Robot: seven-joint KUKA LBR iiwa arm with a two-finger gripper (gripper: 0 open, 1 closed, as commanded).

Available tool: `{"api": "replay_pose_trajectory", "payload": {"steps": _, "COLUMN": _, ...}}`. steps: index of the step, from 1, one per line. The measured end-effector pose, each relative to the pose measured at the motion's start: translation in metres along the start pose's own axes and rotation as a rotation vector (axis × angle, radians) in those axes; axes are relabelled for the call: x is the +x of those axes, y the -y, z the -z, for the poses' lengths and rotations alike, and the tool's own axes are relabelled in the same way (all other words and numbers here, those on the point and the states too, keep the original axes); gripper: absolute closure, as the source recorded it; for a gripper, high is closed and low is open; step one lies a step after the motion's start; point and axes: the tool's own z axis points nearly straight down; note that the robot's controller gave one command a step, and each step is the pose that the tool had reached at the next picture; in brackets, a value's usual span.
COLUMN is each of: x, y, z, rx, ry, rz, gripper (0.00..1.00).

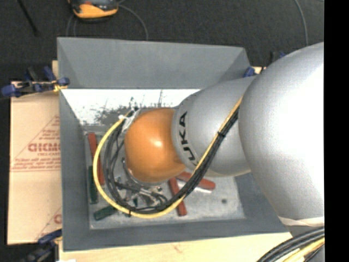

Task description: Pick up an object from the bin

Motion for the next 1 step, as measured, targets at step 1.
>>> {"api": "replay_pose_trajectory", "payload": {"steps": 1, "x": -0.0004, "y": 0.0004, "z": 0.0135, "rx": 0.001, "ry": 0.002, "rz": -0.001, "gripper": 1.00}}
